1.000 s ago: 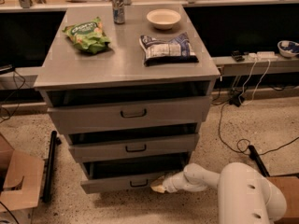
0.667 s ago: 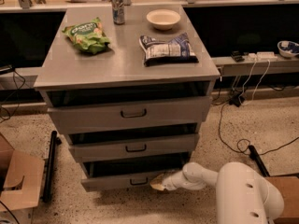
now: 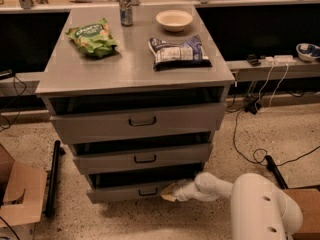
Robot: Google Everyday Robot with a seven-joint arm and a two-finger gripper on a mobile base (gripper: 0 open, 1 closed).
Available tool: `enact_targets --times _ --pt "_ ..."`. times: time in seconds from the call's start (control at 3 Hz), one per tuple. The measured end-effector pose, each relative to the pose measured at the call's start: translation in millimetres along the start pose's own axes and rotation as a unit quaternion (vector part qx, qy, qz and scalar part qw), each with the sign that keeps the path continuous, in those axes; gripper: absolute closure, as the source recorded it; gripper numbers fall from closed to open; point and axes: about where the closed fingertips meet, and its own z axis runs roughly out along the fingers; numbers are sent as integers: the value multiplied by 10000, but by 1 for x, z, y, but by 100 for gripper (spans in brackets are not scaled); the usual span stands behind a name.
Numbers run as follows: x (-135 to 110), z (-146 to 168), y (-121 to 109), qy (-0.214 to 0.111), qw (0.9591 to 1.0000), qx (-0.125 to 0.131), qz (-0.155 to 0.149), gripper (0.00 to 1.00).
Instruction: Close bottom drawer
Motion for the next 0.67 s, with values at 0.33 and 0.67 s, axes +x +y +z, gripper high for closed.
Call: enact_targets --times 0.33,0.67 --pt "-12 0 -13 -41 9996 191 -199 7" --pt "-14 0 -5 -59 9993 229 -289 0"
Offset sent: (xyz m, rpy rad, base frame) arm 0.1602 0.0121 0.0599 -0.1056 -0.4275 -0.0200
